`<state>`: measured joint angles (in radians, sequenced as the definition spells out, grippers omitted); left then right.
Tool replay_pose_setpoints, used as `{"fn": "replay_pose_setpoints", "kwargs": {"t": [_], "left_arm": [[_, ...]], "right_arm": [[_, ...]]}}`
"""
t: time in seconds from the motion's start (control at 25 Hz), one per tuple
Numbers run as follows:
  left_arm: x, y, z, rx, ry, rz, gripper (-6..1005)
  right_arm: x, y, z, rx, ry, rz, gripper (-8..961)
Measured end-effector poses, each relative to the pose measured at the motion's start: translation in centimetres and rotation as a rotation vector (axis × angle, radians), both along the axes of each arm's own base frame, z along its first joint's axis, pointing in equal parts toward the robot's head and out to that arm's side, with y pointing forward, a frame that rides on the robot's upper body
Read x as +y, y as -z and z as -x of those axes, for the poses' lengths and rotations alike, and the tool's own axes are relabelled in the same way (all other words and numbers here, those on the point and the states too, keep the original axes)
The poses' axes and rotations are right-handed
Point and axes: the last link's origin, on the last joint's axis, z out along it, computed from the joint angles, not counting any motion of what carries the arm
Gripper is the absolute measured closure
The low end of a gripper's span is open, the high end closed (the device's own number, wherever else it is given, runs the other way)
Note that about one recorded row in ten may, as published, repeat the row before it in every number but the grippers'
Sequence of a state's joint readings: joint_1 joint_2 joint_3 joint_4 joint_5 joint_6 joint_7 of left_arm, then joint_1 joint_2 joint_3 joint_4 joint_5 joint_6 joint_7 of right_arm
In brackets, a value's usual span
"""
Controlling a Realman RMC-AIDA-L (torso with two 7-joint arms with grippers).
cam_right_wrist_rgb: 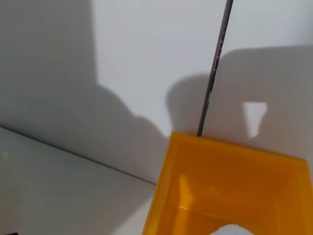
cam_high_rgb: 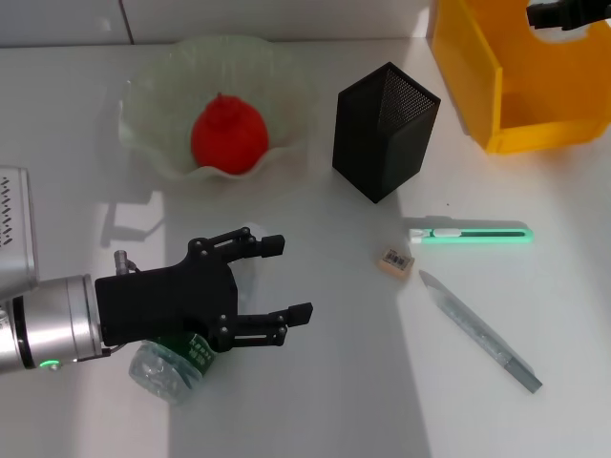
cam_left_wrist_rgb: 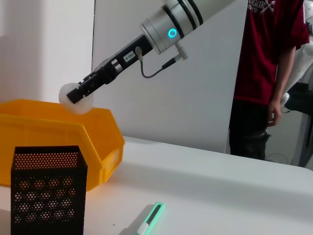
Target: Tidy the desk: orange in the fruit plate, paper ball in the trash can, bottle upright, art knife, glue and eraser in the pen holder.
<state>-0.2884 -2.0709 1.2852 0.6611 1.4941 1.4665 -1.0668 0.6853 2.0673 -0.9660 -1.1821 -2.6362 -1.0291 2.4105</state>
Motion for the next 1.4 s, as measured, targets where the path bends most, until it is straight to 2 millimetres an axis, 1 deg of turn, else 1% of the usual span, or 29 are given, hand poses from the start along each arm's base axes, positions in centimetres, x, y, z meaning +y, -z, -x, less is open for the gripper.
{"fn": "replay_pose_setpoints", "kwargs": {"t": [0.2, 0.32, 0.44, 0.52, 0.6, 0.64, 0.68, 0.72, 0.76, 0.8, 0.92, 0.96, 1.0, 1.12, 1.16, 1.2, 1.24, 1.32, 1.36, 1.4], "left_arm": [[0.0, -0.2, 0.1, -0.005, -0.006, -0.009, 135], [0.0, -0.3, 0.1, -0.01, -0.004, -0.014, 135], [0.0, -0.4, 0.0, -0.012, 0.0, -0.014, 135], [0.0, -0.4, -0.1, -0.014, 0.003, -0.016, 135], [0.1, -0.6, -0.2, -0.024, -0.002, -0.018, 135], [0.1, -1.0, -0.2, -0.037, -0.018, -0.022, 135], [0.2, -1.3, -0.2, -0.047, -0.035, -0.024, 135], [0.2, -1.3, -0.2, -0.047, -0.035, -0.024, 135], [0.4, -2.1, -0.3, -0.066, -0.074, -0.022, 135], [0.4, -2.1, -0.3, -0.066, -0.074, -0.022, 135], [0.6, -3.1, -0.6, -0.09, -0.145, -0.013, 135], [0.9, -3.7, -0.8, -0.098, -0.188, 0.0, 135], [0.9, -3.7, -0.8, -0.098, -0.188, 0.0, 135], [1.4, -4.8, -1.5, -0.079, -0.257, 0.023, 135], [1.5, -5.2, -1.8, -0.057, -0.279, 0.027, 135], [1.6, -5.5, -2.1, -0.035, -0.292, 0.028, 135], [1.8, -5.8, -2.5, -0.01, -0.309, 0.033, 135], [2.2, -6.2, -3.2, 0.04, -0.381, 0.04, 135], [2.8, -6.1, -4.1, 0.119, -0.481, 0.049, 135], [3.0, -5.8, -4.5, 0.173, -0.523, 0.05, 135]], "right_arm": [[0.2, 0.7, -0.1, -0.008, -0.009, -0.002, 251], [0.1, 0.4, 0.0, -0.006, -0.014, -0.008, 211], [-0.5, -0.4, 0.1, 0.008, -0.028, -0.038, 152], [-0.8, -0.6, 0.2, 0.023, -0.036, -0.046, 113], [-2.9, -0.8, 0.5, 0.104, -0.11, -0.048, 113], [-2.9, -0.8, 0.5, 0.104, -0.11, -0.048, 113], [-5.0, -0.8, 0.7, 0.152, -0.201, -0.033, 113], [-5.0, -0.8, 0.7, 0.152, -0.201, -0.033, 113], [-7.5, -0.4, 0.5, 0.194, -0.3, -0.005, 112], [-7.5, -0.4, 0.5, 0.194, -0.3, -0.005, 112], [-10.7, 0.5, -0.6, 0.264, -0.39, 0.057, 112], [-12.5, 1.3, -1.7, 0.3, -0.427, 0.107, 112], [-12.5, 1.3, -1.7, 0.3, -0.427, 0.107, 112], [-14.7, 2.9, -3.6, 0.319, -0.466, 0.187, 112], [-16.0, 3.9, -4.7, 0.328, -0.474, 0.239, 112], [-16.0, 3.9, -4.7, 0.328, -0.474, 0.239, 112], [-16.6, 4.3, -5.2, 0.331, -0.48, 0.263, 113], [-17.8, 5.1, -6.1, 0.332, -0.505, 0.31, 113], [-18.7, 5.4, -6.9, 0.333, -0.524, 0.332, 113], [-18.7, 5.4, -6.9, 0.333, -0.524, 0.332, 113]]}}
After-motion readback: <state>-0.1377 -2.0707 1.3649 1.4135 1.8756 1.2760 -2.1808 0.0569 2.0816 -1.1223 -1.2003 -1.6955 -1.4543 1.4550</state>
